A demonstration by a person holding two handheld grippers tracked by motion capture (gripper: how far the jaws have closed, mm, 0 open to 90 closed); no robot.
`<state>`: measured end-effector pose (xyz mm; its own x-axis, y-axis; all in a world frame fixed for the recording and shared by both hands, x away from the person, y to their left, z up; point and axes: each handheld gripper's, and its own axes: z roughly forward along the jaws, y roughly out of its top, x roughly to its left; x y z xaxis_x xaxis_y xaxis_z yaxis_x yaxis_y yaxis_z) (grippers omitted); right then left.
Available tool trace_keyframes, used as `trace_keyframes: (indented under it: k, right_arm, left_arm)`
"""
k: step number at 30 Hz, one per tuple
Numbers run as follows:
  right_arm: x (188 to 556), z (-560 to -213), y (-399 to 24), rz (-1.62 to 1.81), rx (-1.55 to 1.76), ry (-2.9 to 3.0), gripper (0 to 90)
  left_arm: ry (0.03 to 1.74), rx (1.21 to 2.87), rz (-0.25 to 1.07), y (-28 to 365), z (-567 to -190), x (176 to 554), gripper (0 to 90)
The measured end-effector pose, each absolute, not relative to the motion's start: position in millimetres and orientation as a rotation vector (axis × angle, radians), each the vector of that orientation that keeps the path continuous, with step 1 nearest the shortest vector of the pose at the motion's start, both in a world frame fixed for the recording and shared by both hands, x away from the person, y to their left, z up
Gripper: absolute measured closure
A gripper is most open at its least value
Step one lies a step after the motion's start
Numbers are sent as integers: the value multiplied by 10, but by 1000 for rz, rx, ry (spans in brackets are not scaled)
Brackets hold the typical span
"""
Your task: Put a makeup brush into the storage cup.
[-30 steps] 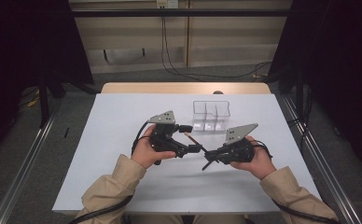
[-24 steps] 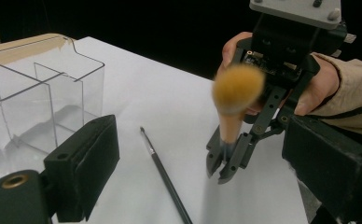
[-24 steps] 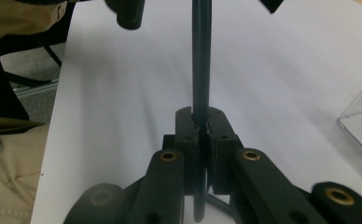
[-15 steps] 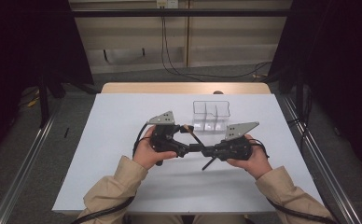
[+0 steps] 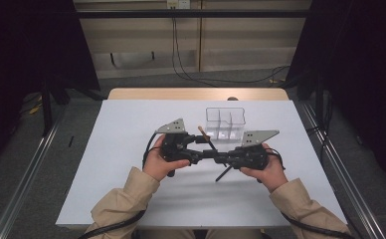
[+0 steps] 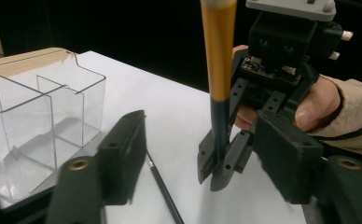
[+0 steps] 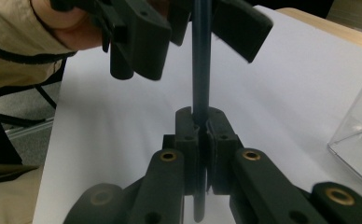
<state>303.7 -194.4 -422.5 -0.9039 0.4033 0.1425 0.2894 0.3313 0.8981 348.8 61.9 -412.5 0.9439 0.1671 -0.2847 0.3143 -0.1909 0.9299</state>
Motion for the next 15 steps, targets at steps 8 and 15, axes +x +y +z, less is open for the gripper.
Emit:
trace_keyframes:
  k: [8, 15]
  right_arm:
    - [3047, -4202, -1935, 1660, 668, 2435, 851]
    - [3053, -4214, -1903, 1668, 690, 2426, 850]
  left_arm:
    - [341, 1751, -151, 625, -4135, 3486, 559]
    - [332, 1750, -164, 623, -4132, 3478, 699]
